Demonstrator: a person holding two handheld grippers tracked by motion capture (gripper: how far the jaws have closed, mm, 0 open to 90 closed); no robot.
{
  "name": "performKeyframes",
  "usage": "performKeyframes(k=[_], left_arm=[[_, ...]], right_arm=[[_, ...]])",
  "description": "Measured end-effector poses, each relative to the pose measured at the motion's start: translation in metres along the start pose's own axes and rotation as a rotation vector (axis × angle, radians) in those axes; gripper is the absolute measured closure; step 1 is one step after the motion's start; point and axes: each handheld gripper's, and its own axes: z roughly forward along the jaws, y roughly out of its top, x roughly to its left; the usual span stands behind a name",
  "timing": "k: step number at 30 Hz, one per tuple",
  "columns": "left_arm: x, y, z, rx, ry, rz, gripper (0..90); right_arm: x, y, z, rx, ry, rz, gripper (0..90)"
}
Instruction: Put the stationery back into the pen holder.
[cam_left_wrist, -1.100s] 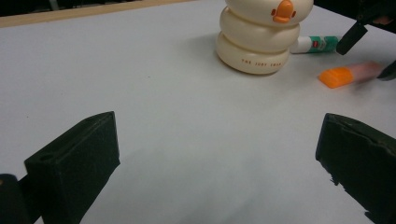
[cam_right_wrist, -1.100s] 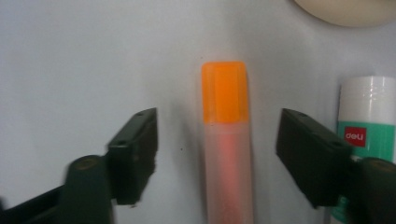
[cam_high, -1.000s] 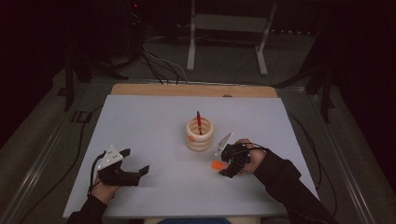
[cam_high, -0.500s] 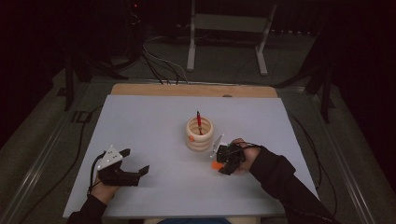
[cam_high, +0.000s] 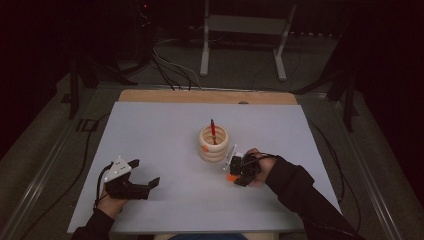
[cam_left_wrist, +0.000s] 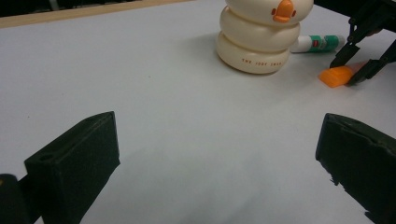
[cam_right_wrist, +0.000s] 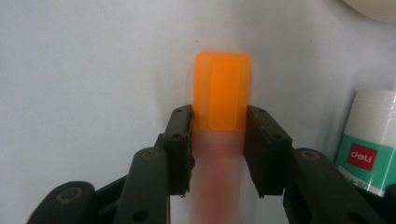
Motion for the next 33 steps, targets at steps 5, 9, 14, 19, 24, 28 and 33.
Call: performKeyframes(k=[5,9,14,19,24,28,33], left_arm=[[0.0,0.0,0.0,0.0,-0.001,0.001,0.3],[0.0,0.0,0.0,-0.001,-0.001,0.0,0.3],[0.0,0.0,0.0,0.0,-0.003,0.0,0.3],[0.0,0.0,0.0,-0.002,-0.002,0.0,0.3],[0.0,0.0,0.0,-0.001,-0.006,0.004,0.3],[0.0,0.0,0.0,-0.001,-0.007,0.004,0.3],[0.0,0.0,0.0,-0.003,-0.006,0.001,0.3]], right_arm=[[0.0,0.0,0.0,0.001,0.0,0.01,64.2],[0.001,0.0,-0.001,0.001,0.001,0.01,64.6],[0.003,0.002,-0.005,-0.033,0.001,0.011,64.7],[0.001,0.002,-0.014,-0.097,0.009,0.041,64.7],[-0.002,0.0,-0.021,-0.156,0.033,0.082,64.6],[-0.006,-0.004,-0.028,-0.207,0.044,0.113,64.6],[-0.007,-0.009,-0.033,-0.256,0.053,0.138,64.6]])
